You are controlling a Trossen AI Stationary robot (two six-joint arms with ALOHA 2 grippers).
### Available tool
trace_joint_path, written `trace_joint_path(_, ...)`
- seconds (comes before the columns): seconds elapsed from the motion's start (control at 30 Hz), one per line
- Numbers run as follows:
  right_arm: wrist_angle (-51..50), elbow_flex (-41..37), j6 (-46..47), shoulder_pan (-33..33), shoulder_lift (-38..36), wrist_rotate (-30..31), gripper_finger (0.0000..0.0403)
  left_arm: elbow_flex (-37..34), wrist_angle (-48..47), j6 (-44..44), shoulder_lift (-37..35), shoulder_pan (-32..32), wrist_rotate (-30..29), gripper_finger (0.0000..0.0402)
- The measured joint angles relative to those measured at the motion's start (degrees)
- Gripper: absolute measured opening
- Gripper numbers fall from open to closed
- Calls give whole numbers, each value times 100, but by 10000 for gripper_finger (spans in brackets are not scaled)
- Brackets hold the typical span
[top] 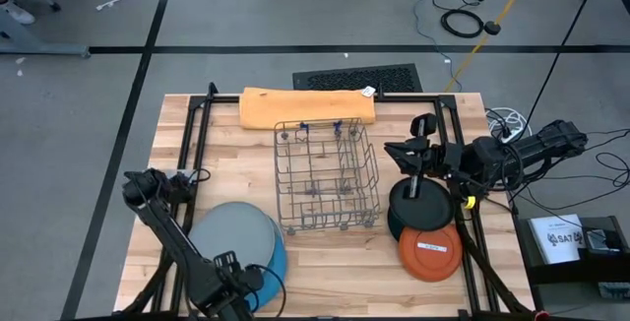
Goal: Sort dishes
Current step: Put the gray plate into the dish rack
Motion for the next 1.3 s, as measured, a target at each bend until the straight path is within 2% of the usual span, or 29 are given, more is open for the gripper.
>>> trace_joint_path(0.2,-22,0,6,0,0,2,25,-2,-177,138,191,-28,-16,282)
trace_joint_path(0.53,-26,0,48,0,0,2,25,-2,-204,135,191,-93,-634,227)
trace_joint_path(0.63,-30,0,65,-1,0,2,25,-2,-216,133,191,-93,-651,217)
trace_joint_path(1.3,-81,0,66,0,-2,2,25,-216,-255,137,389,-89,-658,215)
